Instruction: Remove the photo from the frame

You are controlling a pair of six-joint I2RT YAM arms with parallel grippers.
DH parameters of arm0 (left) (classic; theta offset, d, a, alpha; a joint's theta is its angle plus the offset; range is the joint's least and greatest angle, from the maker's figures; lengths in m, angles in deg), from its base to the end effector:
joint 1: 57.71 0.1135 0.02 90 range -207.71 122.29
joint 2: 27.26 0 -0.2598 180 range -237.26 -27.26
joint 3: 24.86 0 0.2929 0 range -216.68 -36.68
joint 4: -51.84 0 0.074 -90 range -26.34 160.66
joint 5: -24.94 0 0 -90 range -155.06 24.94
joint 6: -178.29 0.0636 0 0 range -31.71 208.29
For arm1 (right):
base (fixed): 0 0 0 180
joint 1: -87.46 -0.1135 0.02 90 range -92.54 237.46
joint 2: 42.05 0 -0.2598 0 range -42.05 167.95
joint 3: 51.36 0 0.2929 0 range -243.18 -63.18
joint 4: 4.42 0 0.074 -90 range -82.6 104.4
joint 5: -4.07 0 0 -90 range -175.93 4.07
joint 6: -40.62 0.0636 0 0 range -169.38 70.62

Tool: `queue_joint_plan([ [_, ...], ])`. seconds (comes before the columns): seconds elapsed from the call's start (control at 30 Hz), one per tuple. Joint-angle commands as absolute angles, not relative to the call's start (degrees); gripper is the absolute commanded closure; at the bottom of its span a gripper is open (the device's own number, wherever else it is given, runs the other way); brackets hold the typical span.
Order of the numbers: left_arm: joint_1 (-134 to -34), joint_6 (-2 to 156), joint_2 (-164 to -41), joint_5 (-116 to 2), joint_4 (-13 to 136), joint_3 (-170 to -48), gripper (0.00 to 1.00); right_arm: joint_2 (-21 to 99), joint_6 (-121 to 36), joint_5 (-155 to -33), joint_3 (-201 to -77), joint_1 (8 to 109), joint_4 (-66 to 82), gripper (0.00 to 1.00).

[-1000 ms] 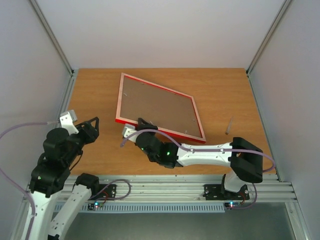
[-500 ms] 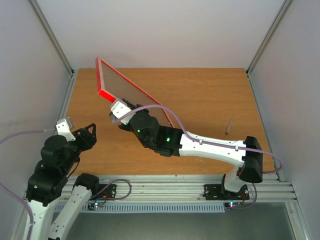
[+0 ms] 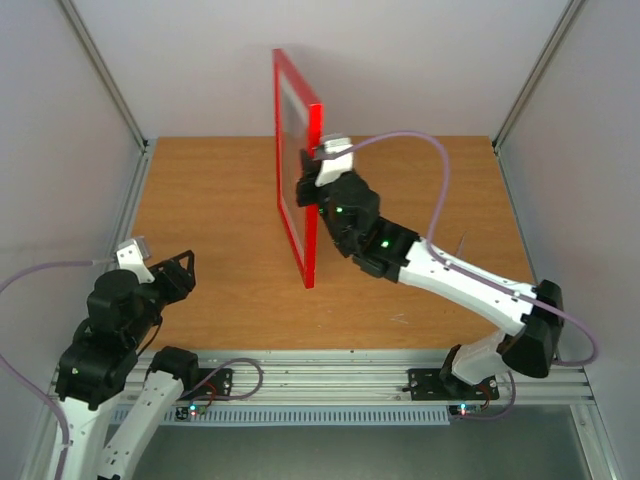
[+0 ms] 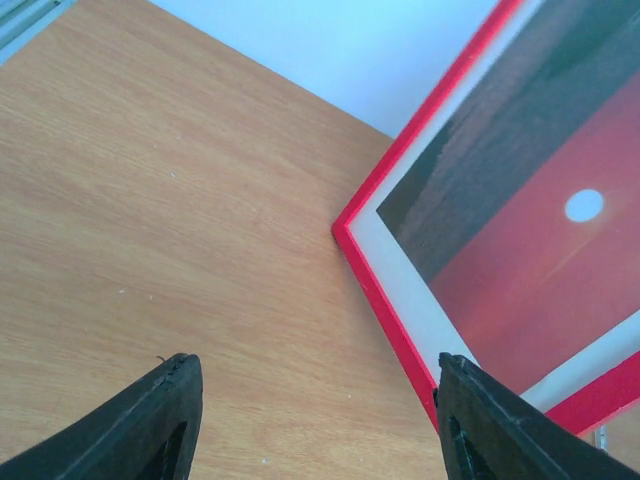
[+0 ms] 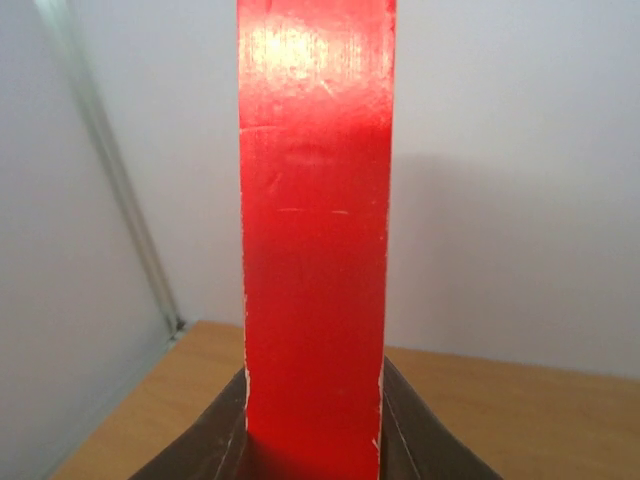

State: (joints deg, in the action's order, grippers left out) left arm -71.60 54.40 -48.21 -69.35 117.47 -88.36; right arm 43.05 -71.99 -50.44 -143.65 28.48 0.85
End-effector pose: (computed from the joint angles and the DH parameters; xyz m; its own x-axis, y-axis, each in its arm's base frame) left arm 0.1172 -0.0241 0.3506 -0.4121 -0.4709 -0.7800 -0.0689 0.8698 -0.4886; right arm 0.2451 0.3359 0.4132 0.1692 -0.3260 -0.9301 -0.3615 0.8574 -0.3663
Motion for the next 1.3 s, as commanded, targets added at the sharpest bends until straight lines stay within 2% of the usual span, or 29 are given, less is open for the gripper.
queue_joint_plan([
  [0.0, -71.34, 53.84, -47.72, -68.34, 116.39, -87.41, 0.36, 36.96, -52.95, -50.57, -136.51, 31.86, -1.56, 0.99],
  [0.27, -71.4, 52.64, -48.98, -65.63, 114.44, -85.64, 0.36, 27.83, -34.37, -49.16, -120.69, 37.8, -1.39, 0.99],
  [0.53, -71.42, 51.26, -49.46, -65.23, 113.24, -82.49, 0.36, 25.24, -16.23, -46.74, -104.47, 40.48, -4.82, 0.99],
  [0.83, -71.37, 49.56, -52.35, -60.34, 109.41, -77.18, 0.37, 30.08, -0.45, -47.39, -90.29, 43.32, -13.86, 0.99],
  [1.27, -71.41, 48.59, -54.67, -59.42, 106.24, -72.93, 0.37, 43.28, 17.88, -47.95, -83.04, 43.65, -15.83, 0.97],
])
